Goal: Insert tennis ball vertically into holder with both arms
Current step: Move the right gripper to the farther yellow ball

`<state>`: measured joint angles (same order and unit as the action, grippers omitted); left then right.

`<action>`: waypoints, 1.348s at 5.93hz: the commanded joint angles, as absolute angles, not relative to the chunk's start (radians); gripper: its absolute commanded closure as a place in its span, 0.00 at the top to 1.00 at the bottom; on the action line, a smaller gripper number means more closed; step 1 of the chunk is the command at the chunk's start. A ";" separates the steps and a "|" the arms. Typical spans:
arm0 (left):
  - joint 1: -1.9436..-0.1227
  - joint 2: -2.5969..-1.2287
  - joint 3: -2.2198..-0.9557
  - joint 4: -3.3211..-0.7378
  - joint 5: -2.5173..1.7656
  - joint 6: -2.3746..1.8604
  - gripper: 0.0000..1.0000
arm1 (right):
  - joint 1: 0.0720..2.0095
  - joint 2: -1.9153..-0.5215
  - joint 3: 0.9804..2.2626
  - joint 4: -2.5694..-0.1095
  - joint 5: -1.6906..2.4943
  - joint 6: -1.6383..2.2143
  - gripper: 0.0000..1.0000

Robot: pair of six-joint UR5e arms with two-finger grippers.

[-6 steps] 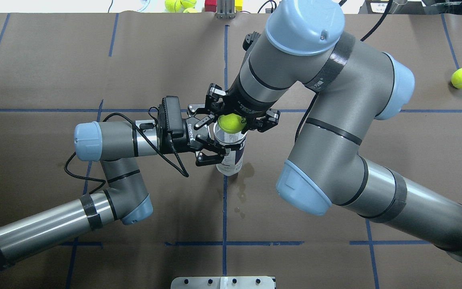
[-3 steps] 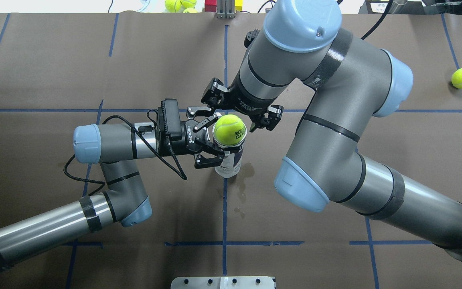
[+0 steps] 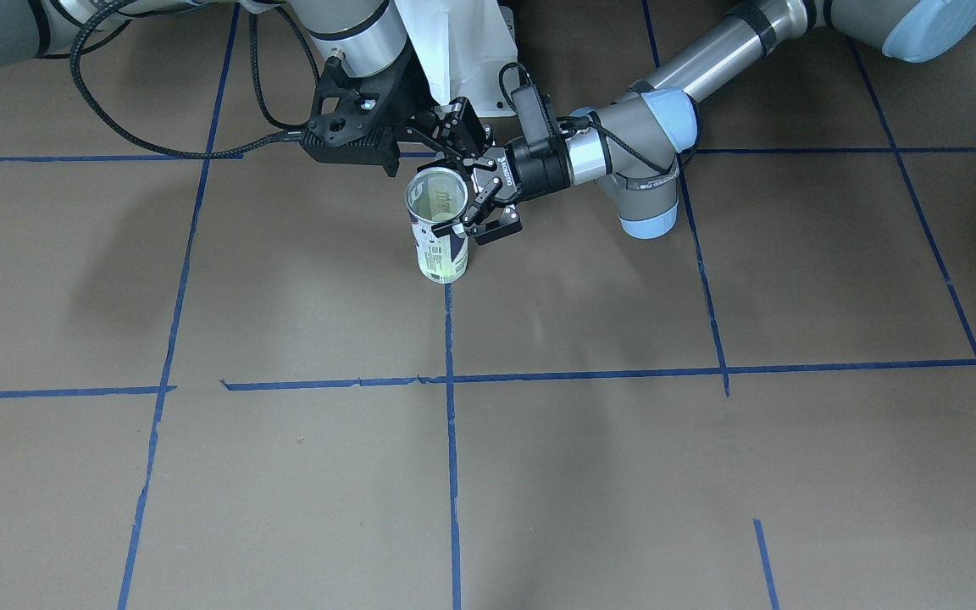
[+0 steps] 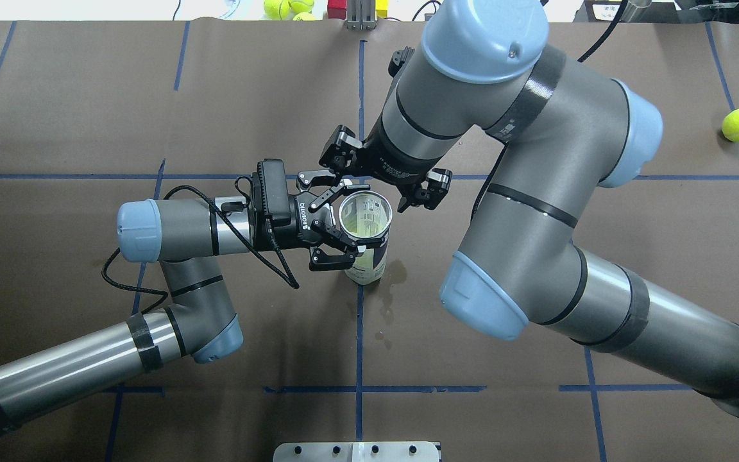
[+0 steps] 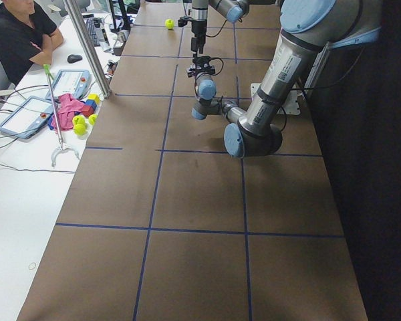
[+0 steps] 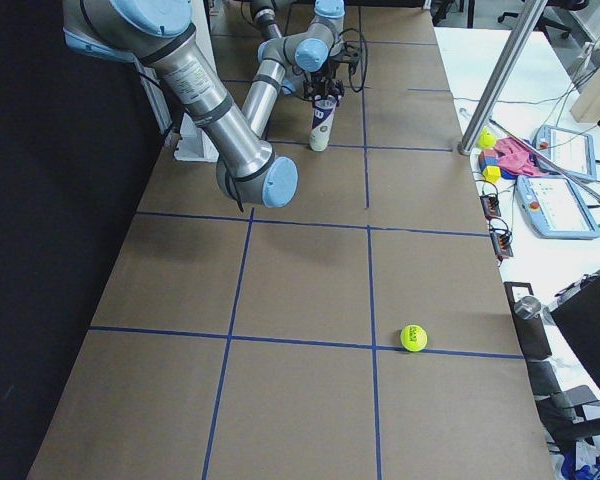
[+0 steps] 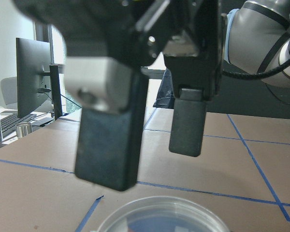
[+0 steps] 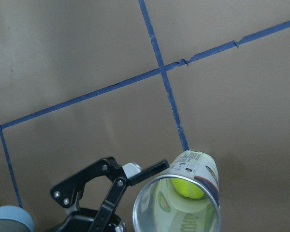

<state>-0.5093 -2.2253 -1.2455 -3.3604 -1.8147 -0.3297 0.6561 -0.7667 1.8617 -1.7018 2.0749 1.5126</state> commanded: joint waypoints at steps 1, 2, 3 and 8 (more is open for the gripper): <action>-0.509 -2.223 -1.249 -3.362 -1.815 -0.330 0.89 | 0.803 -0.922 1.912 -1.701 2.176 1.481 0.99; -0.511 -2.223 -1.252 -3.366 -1.815 -0.331 0.90 | 0.930 -1.063 1.948 -1.704 2.203 1.242 0.99; -0.511 -2.221 -1.252 -3.379 -1.815 -0.331 0.93 | 1.080 -1.248 1.877 -1.695 2.197 0.832 0.99; -0.511 -2.200 -1.253 -3.396 -1.810 -0.331 0.94 | 1.390 -1.154 1.021 -1.275 2.218 0.129 0.99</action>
